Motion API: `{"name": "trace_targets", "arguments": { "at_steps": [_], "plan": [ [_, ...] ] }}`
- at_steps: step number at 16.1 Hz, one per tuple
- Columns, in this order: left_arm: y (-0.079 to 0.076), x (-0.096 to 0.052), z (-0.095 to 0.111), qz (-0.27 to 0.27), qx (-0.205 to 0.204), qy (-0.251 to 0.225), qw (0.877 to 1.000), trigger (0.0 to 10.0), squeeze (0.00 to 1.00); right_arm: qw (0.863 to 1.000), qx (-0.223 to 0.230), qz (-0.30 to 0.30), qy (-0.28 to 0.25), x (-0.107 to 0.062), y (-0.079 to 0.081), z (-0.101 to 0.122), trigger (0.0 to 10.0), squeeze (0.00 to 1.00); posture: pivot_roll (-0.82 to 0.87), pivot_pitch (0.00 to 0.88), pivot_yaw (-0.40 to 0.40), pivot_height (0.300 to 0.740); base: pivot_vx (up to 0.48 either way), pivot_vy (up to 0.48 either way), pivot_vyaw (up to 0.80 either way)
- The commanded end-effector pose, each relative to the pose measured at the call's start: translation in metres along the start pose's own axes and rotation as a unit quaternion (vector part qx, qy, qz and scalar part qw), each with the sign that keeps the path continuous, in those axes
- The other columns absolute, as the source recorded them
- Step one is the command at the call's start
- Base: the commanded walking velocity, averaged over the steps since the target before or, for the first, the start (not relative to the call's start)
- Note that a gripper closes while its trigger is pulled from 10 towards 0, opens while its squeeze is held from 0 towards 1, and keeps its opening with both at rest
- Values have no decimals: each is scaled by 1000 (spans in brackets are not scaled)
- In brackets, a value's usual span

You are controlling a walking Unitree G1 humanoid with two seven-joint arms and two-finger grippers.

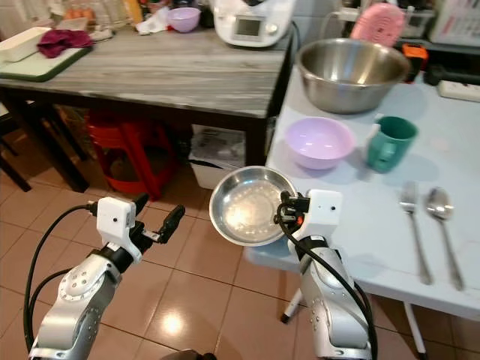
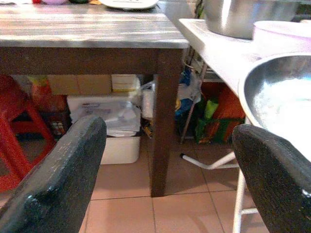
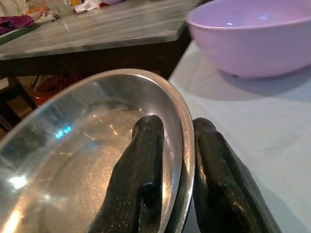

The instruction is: Setting the table

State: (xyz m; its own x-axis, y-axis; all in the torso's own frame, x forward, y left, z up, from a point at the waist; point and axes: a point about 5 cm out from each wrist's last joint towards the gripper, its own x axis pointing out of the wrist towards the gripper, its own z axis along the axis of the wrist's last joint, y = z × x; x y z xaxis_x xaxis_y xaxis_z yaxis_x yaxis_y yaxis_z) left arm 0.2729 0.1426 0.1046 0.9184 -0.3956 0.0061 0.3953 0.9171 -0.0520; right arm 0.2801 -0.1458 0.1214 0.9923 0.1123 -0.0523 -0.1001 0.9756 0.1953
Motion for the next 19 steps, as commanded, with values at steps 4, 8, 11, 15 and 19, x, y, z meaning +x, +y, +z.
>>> {"name": "trace_targets", "arguments": {
  "at_steps": [4, 8, 11, 15, 19],
  "plan": [
    [-1, 3, 0, -2, 6, -1, 1000, 10000, 0, 1000, 6, -2, -23, -1, 2, 7, 10000, 0, -119, 102, 85, 740, 0, 448, -141],
    [-2, 3, 0, -5, 6, -2, 1000, 10000, 0, 1000, 6, -4, -26, -1, 2, 8, 10000, 0, -121, 103, 86, 740, 0, 473, -534],
    [-3, 5, -1, -5, 6, -1, 1000, 10000, 0, 1000, 6, -6, -27, -1, 2, 7, 10000, 0, -120, 103, 88, 740, 0, 476, 0],
    [-6, 7, 0, -5, 8, -4, 1000, 10000, 0, 999, 4, -6, -31, 0, 2, 8, 10000, 0, -120, 101, 88, 740, 0, 476, 0],
    [-6, 9, -1, 1, 14, -6, 1000, 10000, 0, 999, -2, -7, -34, 0, 1, 9, 10000, 0, -120, 95, 90, 740, 0, 476, 0]
  ]
}}
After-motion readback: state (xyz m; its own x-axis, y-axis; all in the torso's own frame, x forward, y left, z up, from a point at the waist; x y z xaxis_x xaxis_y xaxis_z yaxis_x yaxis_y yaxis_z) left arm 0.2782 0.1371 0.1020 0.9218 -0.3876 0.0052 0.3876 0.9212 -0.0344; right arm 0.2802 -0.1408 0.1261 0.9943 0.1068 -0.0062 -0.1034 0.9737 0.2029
